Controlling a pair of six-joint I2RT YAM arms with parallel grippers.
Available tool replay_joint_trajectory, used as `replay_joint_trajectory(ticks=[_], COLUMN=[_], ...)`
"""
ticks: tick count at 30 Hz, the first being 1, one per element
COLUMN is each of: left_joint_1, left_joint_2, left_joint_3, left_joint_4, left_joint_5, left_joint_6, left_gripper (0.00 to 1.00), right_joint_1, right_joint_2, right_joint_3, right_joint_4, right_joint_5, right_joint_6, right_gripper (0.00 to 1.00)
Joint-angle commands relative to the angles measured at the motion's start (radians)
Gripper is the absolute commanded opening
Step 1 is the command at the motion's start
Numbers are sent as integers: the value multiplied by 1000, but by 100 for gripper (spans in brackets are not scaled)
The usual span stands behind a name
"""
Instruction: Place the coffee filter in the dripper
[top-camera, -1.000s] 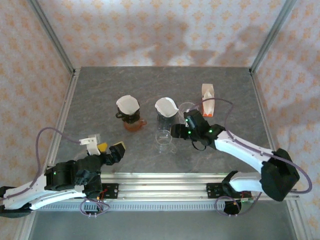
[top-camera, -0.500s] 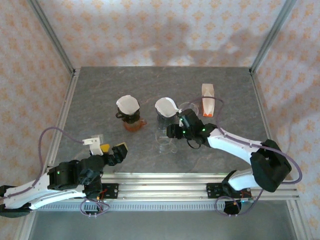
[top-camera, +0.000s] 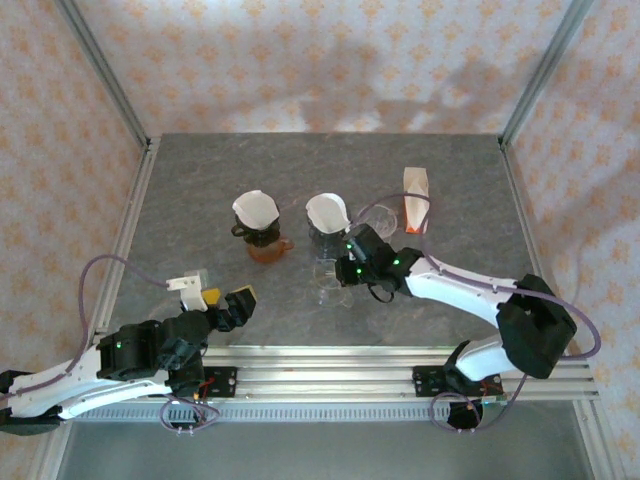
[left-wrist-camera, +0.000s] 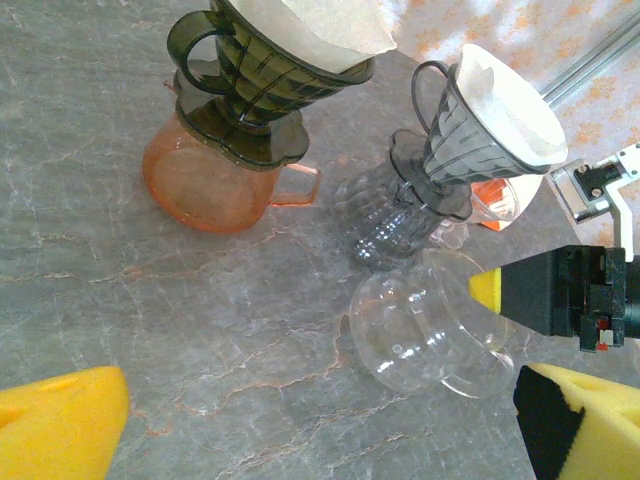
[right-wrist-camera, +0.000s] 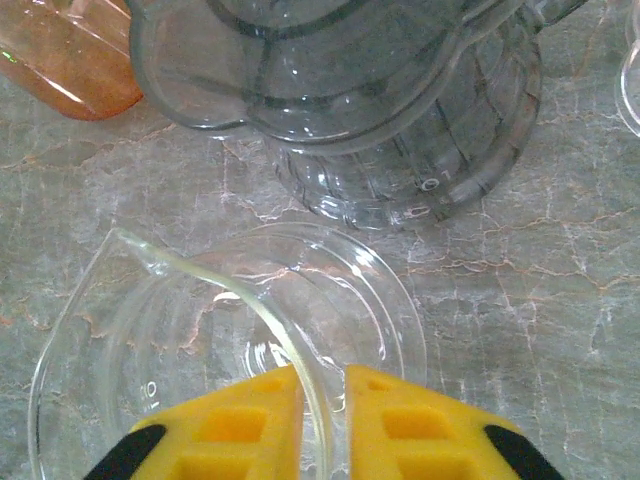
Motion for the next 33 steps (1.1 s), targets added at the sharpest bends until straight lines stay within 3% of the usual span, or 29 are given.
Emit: replay_joint_trajectory(ticks=[1,9,21,26,29,33], left_joint_1=[-5,-5,-5,-5,-5,-5], left_joint_2=[-17,-19,-21,-21,-21,-25], left_joint_3=[-11,-8,-13,-11,-11,-14], left_joint_4=[-6,-12,-11,-16,-18,-22], left_joint_5=[-19,-22,-29,-28,-27,-28], left_joint_6=[-23,-24,-26,-26,-27,-31], left_gripper=[100,100,100,100,100,100], right_joint_1=[9,54,219,232,232,232], right_joint_2=[-38,-113,-130,-121,-127,-176], right_joint_3=[-3,-12,4,-4,-8,-14], right_joint_4=[-70,-141,-213,-190,-183,-188], right_joint_5=[62,102,202,202,207,244], right_joint_6=[13,46,98,109,118,134], right_gripper=[9,0,1,13,31,46])
